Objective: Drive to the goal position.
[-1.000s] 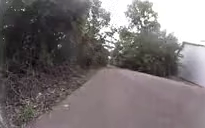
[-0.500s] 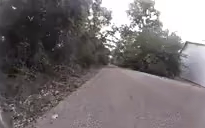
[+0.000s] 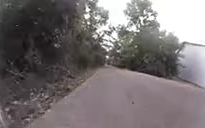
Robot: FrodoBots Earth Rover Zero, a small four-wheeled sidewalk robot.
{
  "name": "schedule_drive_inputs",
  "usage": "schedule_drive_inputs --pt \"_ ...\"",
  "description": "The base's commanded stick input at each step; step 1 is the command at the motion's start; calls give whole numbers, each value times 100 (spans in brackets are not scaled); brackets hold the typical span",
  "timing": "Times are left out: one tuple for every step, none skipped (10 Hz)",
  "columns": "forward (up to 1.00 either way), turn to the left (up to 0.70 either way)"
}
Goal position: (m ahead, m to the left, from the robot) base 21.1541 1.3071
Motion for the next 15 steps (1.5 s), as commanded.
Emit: schedule_drive_inputs --pt "70 0" --pt "70 0" --pt "70 0" --pt "70 0" --pt "70 0" --pt "70 0" --pt "70 0" --pt "70 0" --pt "70 0" --pt "70 0" --pt "70 0" --pt "70 0" --pt "70 0" --pt "70 0" --pt "70 0"
